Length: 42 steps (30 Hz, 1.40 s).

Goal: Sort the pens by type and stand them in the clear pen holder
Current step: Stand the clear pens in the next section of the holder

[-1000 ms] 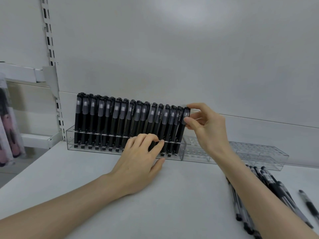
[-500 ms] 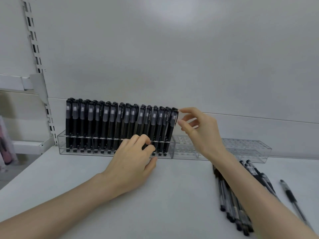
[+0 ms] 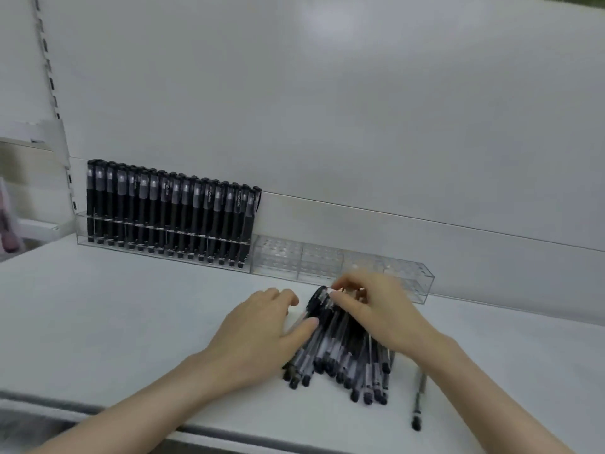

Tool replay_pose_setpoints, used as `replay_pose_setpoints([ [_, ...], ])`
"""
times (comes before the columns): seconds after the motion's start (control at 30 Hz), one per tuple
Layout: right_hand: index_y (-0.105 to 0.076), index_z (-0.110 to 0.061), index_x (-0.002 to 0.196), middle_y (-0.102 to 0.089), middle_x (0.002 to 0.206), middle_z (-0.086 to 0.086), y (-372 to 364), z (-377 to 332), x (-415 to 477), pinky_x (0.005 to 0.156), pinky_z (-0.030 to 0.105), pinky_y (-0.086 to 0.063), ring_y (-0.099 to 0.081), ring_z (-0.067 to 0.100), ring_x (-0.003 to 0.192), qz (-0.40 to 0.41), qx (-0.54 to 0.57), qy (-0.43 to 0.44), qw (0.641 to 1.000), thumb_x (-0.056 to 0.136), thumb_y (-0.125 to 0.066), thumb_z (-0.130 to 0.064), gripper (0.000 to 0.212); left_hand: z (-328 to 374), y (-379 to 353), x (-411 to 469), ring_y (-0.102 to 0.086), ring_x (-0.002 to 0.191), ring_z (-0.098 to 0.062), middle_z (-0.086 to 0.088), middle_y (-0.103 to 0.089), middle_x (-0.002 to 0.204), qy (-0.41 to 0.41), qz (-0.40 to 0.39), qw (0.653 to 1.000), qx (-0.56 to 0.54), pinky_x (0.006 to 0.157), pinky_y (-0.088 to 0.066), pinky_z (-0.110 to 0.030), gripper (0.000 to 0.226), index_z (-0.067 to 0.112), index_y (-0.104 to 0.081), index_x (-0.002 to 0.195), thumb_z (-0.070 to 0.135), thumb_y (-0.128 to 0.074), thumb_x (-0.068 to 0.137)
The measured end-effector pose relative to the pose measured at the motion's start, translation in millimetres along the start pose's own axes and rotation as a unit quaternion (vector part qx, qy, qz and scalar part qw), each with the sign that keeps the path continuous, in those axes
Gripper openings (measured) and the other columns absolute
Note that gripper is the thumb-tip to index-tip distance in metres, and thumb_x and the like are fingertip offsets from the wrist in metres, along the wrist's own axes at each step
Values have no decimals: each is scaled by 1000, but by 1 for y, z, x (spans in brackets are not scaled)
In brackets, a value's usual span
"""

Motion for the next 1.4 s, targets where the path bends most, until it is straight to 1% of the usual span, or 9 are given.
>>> replay_pose_setpoints([
  [0.2,-60,-22,120,-61,119,-6,-4,17,-16,99,28,-34,-48,16,115,-37,-10,45,998,98,-47,-36,30,31,-19,1,-45,108,-15,3,-46,118,106,-22,994,-28,94,-41,-30,62,16,-41,127,63,-44,87],
  [0.37,-56,-23,127,-51,136,-7,-8,26,-20,108,29,-24,-39,14,129,-37,-3,46,998,98,-45,-38,34,21,-21,14,-56,80,-17,0,-59,91,159,-81,980,-84,77,-47,-30,45,14,-54,99,55,-61,82],
  [0.53,-51,-30,130,-46,140,-13,-11,27,-20,107,31,-17,-33,11,132,-41,-4,28,999,99,-41,-43,36,12,-6,28,-38,60,-19,-7,-47,65,177,-141,966,-128,56,-28,-28,47,-3,-66,80,44,-68,82],
  [0.63,-48,-30,133,-46,140,-13,-11,28,-20,106,30,-16,-33,10,132,-44,-8,23,999,98,-40,-44,38,16,0,25,-33,58,-20,-9,-40,63,161,-161,968,-108,49,-25,-26,37,8,-58,71,41,-63,87],
  [0.77,-44,-27,137,-42,145,-10,-9,27,-22,112,35,-16,-31,11,137,-44,12,18,999,98,-42,-44,43,23,-3,16,-33,49,-16,-4,-39,59,143,-156,974,-81,40,-25,-21,32,10,-48,71,31,-50,96],
  [0.93,-41,-21,140,-42,145,-8,-4,24,-25,113,35,-25,-37,12,134,-49,39,17,998,98,-45,-42,47,32,-4,10,-35,53,-12,1,-42,63,135,-152,978,-52,48,-28,-24,28,13,-40,75,25,-37,101],
  [1.13,-46,-21,136,-49,140,-7,2,16,-25,106,27,-30,-42,10,130,-30,54,20,998,98,-45,-40,43,16,1,11,-41,56,-6,6,-46,67,140,-103,981,-90,49,-31,-18,26,13,-50,83,24,-35,101],
  [1.27,-47,-23,133,-57,128,-11,11,-1,-9,98,21,-40,-53,1,115,2,167,8,986,95,-51,-39,41,5,20,16,-51,62,-10,1,-57,76,119,-34,957,-261,61,-42,-25,24,10,-57,92,25,-40,99],
  [1.4,-54,-20,121,-71,99,-7,14,-28,26,88,26,-52,-66,3,92,66,350,-16,934,89,-63,-32,36,0,32,28,-48,53,-14,-3,-53,67,29,-58,900,-432,51,-44,-24,21,5,-54,100,22,-42,99],
])
Point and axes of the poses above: each hand's wrist, its own x-axis towards the middle knuckle, its own y-axis out of the back of the hand, z = x × y, the point moved 3 cm from there along x, towards the middle knuckle
